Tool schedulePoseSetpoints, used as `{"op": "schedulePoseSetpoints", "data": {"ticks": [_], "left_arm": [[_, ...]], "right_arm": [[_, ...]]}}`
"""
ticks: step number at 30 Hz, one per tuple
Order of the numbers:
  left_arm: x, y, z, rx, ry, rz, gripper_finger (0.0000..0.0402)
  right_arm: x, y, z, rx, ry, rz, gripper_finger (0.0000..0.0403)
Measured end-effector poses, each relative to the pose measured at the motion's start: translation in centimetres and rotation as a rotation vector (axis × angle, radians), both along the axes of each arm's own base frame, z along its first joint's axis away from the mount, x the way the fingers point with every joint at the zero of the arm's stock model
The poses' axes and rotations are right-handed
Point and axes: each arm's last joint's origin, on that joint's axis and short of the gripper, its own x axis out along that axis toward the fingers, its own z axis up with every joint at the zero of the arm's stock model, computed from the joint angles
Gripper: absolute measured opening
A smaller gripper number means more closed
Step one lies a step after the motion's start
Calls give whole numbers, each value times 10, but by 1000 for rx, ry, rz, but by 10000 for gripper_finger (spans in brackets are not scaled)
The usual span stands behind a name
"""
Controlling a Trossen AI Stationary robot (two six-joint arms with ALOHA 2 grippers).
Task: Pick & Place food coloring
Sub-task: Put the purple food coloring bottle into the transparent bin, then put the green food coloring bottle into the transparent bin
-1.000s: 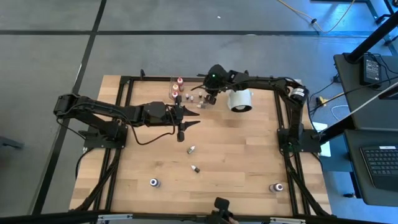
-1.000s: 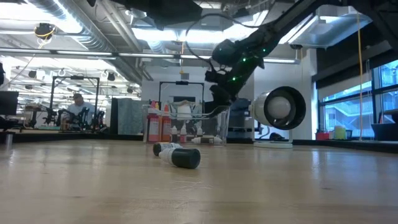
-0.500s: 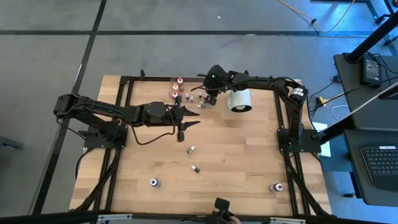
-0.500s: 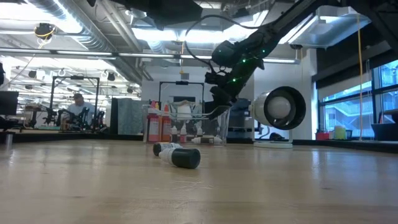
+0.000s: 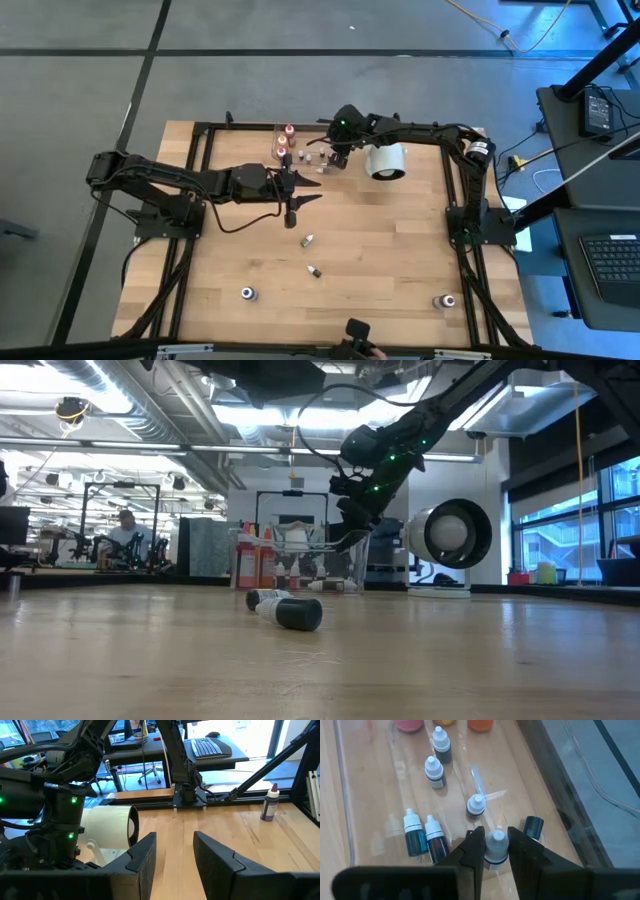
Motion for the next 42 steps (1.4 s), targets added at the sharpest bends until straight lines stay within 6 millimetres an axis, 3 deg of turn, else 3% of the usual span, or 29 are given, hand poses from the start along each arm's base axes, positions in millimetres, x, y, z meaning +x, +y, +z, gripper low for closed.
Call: {"op": "schedulePoseSetpoints", "data": {"ticks": [10,19,25,29,33,36,42], "left_arm": [[0,0,0,0,0,0,123],[0,0,0,0,0,0,123],[0,0,0,0,0,0,124],[0,0,0,0,0,0,125],[-7,-2,4,0,12,-7,123],[-20,-6,13,0,19,-25,123],[-39,-17,23,-1,42,-72,124]], "right_arm": [[0,0,0,23,-12,-32,88],[-1,1,1,2,6,-1,153],[-7,13,44,-97,-72,66,167],[-3,46,70,-132,-128,258,167],[13,93,75,2,-215,445,167],[25,129,63,79,-255,586,168],[36,191,17,22,-310,820,168]]}}
